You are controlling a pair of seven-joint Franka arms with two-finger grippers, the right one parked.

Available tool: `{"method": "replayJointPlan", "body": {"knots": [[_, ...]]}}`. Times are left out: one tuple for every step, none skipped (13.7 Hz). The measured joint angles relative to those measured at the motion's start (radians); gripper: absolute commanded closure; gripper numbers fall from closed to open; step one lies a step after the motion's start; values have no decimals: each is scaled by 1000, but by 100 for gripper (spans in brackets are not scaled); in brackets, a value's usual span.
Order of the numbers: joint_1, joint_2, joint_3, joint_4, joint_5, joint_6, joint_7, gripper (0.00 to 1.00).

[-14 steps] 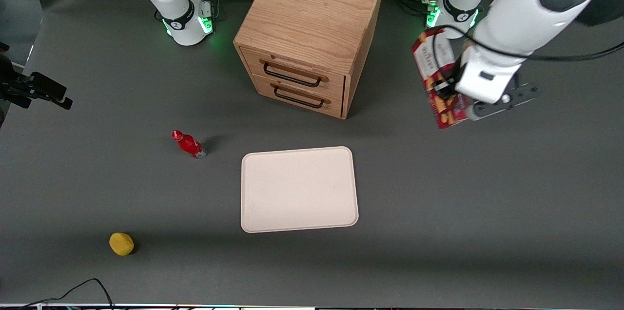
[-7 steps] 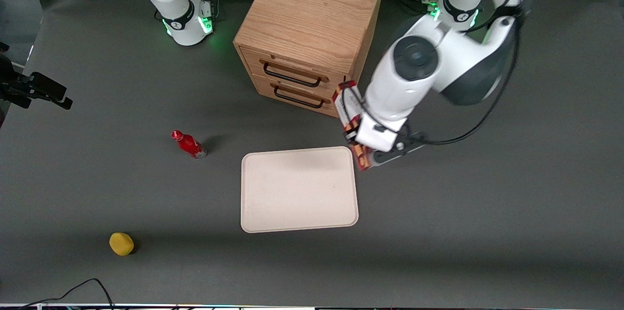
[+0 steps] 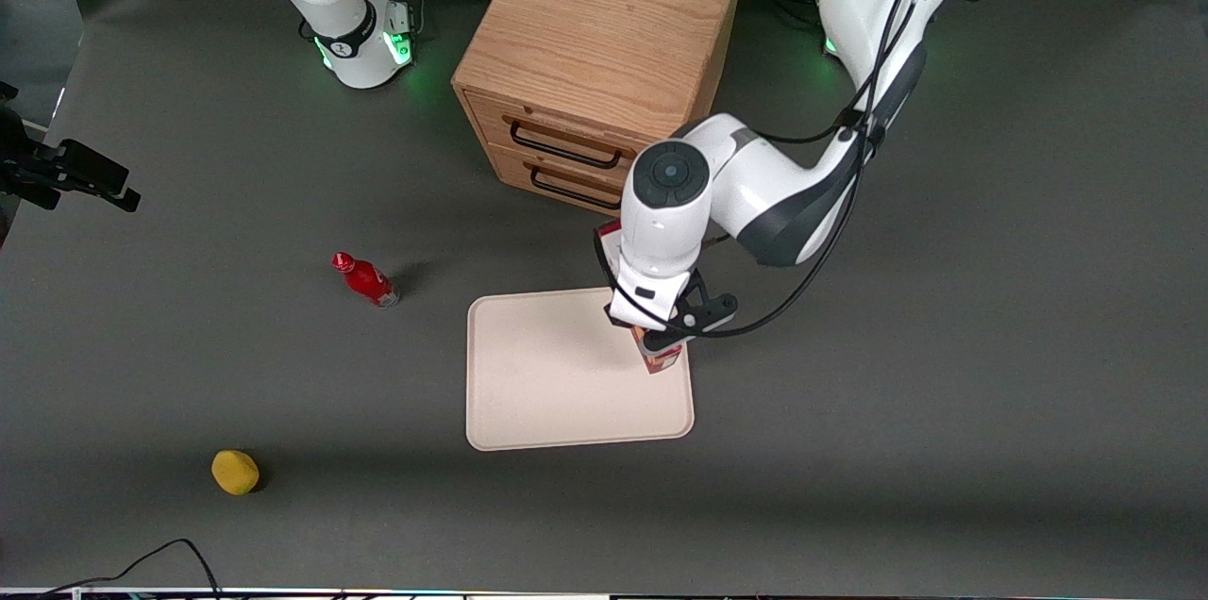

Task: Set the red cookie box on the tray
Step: 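Carry the held box over the cream tray and lower it, then set the box down on the tray and open the left gripper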

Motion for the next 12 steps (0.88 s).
{"method": "replayJointPlan", "body": {"knots": [[1,27,3,5,38,17,-11,89],[2,52,4,9,72,39,-24,89],[2,74,4,10,97,59,-32,89],[2,92,4,11,116,72,-38,89],[1,106,4,13,133,78,-44,88],[1,118,4,13,155,85,-55,88],[0,126,3,16,173,88,-67,87],[-2,131,3,18,185,90,-72,87],[-5,135,3,18,193,95,-76,85],[-9,142,3,18,204,104,-85,85],[-15,149,2,19,215,110,-97,83],[-20,156,2,19,225,112,-106,80]]}}
